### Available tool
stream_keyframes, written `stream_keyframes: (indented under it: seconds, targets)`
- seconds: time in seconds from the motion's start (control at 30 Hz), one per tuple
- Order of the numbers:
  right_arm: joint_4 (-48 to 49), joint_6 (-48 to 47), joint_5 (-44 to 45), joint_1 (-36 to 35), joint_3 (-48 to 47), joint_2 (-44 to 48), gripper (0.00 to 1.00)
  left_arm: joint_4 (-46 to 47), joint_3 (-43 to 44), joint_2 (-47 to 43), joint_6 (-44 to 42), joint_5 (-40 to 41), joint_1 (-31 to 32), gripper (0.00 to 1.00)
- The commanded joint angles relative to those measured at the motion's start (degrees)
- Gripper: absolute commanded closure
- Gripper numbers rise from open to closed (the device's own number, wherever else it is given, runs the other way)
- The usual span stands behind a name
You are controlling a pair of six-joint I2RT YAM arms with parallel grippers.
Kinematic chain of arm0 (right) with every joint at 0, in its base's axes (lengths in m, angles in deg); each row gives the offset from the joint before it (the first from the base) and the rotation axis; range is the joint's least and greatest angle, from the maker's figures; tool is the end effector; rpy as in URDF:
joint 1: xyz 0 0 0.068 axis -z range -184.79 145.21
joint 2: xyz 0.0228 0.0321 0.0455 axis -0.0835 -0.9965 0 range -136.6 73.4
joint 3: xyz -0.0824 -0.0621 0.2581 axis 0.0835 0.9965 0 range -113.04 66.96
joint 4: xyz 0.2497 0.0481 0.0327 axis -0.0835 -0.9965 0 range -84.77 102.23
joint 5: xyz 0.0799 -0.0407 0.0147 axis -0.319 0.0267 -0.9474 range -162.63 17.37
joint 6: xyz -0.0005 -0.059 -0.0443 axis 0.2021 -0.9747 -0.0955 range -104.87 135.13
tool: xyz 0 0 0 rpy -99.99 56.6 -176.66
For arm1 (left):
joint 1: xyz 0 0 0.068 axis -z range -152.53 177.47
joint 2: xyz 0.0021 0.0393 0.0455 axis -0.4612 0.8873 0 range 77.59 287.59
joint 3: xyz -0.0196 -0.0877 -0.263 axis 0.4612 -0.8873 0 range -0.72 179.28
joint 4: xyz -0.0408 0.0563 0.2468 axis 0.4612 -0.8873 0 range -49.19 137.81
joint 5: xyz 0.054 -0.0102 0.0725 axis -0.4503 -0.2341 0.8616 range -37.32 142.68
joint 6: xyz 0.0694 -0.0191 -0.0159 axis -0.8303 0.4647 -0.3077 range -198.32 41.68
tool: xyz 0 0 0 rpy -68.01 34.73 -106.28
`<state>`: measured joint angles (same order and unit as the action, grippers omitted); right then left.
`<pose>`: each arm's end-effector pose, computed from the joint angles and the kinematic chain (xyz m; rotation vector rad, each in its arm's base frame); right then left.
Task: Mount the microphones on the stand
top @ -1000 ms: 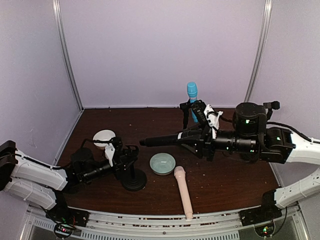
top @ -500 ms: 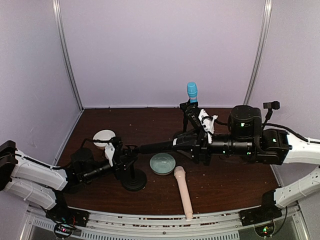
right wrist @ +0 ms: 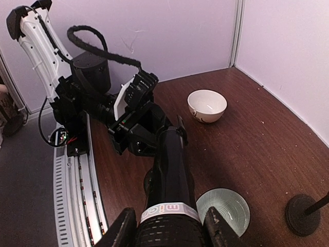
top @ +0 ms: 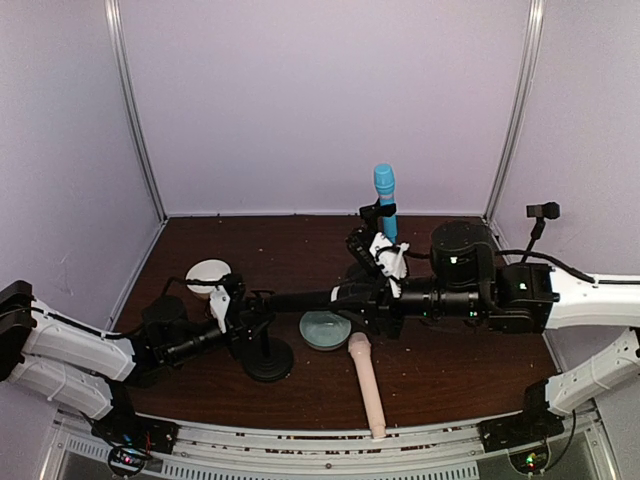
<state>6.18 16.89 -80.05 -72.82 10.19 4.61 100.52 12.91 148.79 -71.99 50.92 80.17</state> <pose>0.1040 0.2792 0.3314 -1.1698 1.6205 0.9347 0.1484 -0.1980 0.1869 0.6992 1.5706 -0.8010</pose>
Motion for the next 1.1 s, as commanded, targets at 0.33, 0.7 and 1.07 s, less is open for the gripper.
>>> stream_keyframes:
  seconds: [0.33,0.7,1.07]
  targets:
    - [-12.11,-3.97,3.49,-2.29,-14.27,-10.34,1.00,0.50,1.22,1.98,-0.63,-1.59,0.11,1.00]
    - [-15.33,15.81,1.05,-2.45,-19.60,-20.49,1.00,0.82,1.90,2.76,-0.93,-0.57,0.11,1.00]
    - [-12.35,16.04,8.79,-3.62,-14.40,-14.66,1.00,6.83,-3.99,0.88,8.83,18.76,0.20,0.59]
